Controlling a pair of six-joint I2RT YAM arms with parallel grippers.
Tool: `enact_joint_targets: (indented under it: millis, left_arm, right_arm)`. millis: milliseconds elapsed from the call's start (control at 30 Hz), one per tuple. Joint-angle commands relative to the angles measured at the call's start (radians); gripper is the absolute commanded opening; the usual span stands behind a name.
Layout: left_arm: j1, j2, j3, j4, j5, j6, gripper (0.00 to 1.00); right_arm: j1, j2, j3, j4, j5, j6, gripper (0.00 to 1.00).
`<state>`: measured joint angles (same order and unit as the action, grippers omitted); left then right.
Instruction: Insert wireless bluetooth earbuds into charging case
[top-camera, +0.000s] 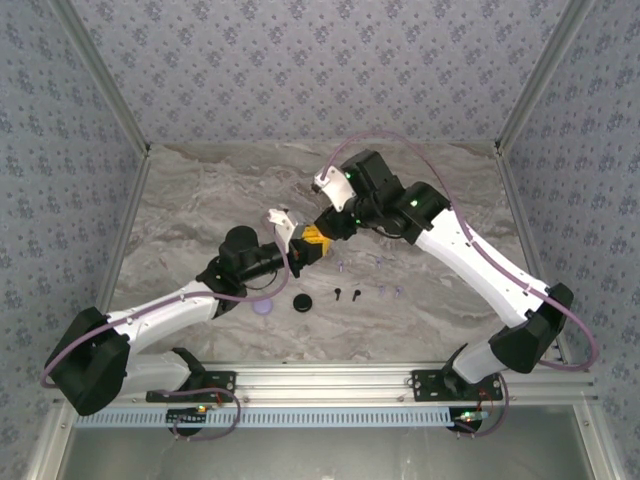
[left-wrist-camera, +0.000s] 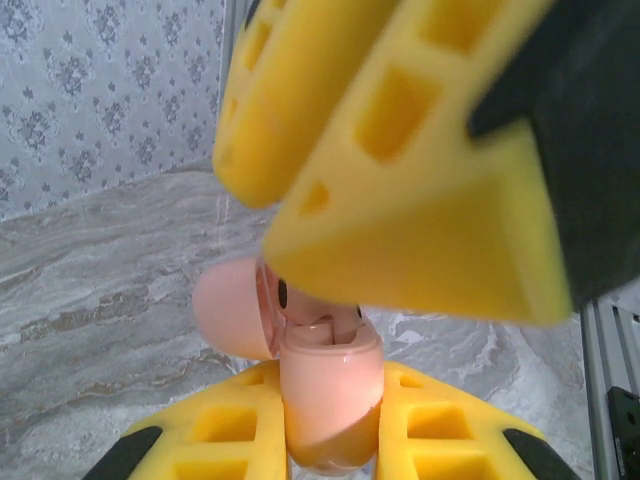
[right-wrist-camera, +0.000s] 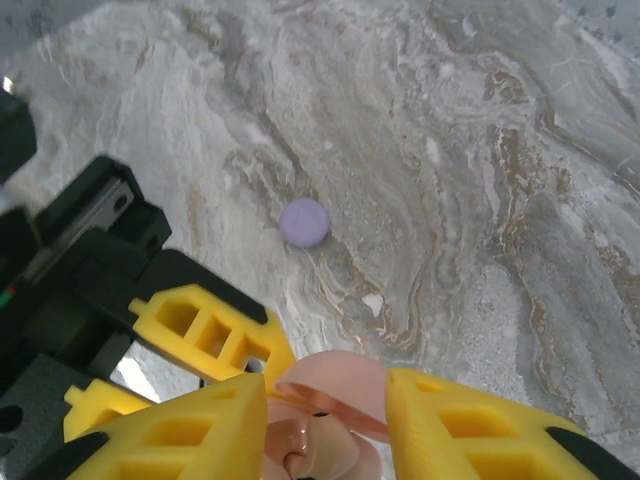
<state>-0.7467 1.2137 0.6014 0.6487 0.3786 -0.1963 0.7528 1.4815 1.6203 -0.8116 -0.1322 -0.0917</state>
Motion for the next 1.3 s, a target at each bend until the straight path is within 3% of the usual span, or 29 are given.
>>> enact_joint_targets:
  millis: [0,133,333,767,1067,1267]
  left_arm:
    - [-0.006,-0.027,0.003,0.083,0.018,-0.016,0.0]
    - [-0.006,-0.037,-0.011,0.118,0.019,-0.023,0.0]
    - [-0.006,-0.055,-0.02,0.206,0.02,-0.017,0.0]
    - [-0.005,-0.09,0.081,0.261,0.073,0.099,0.0]
    - [-0.006,-0.085,0.098,0.257,0.087,0.095,0.0]
    - [-0.006,-0.086,0.101,0.246,0.09,0.096,0.0]
  right_arm:
    - [-0.041,-0.052,0.032,-0.017,-0.059,0.055,0.46]
    - [-0.134,-0.119,-0.031,0.061,-0.223,0.118,0.59]
    - [-0.236,-0.179,-0.128,0.171,-0.486,0.23,0.69]
    - [-0.253,-0.216,-0.083,0.17,-0.505,0.283,0.84]
    - [-0.25,-0.186,-0.07,0.158,-0.476,0.274,0.85]
    - [-0.26,-0.186,-0.071,0.197,-0.532,0.291,0.88]
